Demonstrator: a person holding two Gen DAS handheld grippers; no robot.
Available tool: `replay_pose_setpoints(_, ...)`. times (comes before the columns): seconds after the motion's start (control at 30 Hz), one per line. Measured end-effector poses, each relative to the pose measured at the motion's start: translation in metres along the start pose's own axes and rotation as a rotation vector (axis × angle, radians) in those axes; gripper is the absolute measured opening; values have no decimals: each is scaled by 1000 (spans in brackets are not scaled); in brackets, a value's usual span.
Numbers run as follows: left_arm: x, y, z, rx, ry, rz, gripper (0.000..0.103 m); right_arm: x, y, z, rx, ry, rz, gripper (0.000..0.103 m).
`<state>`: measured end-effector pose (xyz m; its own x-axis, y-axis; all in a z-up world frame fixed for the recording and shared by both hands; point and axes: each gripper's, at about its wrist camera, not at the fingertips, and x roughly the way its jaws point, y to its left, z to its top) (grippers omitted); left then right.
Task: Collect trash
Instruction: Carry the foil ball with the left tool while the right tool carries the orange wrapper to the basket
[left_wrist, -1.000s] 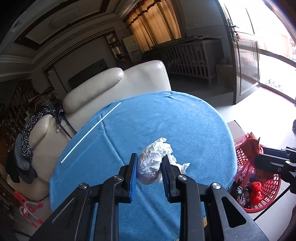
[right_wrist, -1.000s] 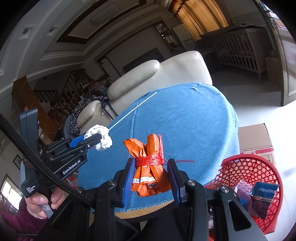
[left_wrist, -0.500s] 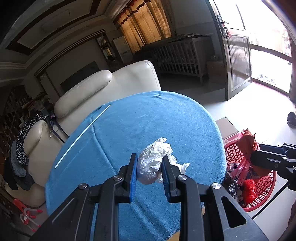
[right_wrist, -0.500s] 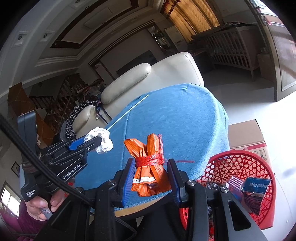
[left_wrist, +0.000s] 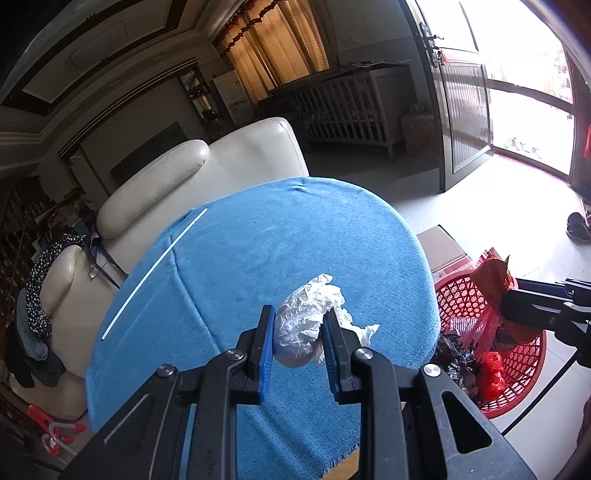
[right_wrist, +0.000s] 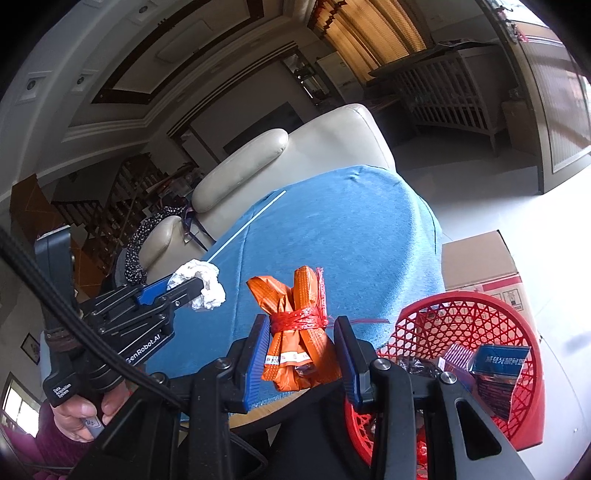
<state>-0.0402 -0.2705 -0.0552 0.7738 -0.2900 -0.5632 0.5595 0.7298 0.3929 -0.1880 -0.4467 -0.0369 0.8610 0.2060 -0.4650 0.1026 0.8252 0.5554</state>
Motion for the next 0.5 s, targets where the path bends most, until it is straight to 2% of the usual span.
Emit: replay_pose_setpoints(0.5, 5, -25, 3, 63, 2, -45, 26, -11, -22, -2, 46, -15, -25, 39)
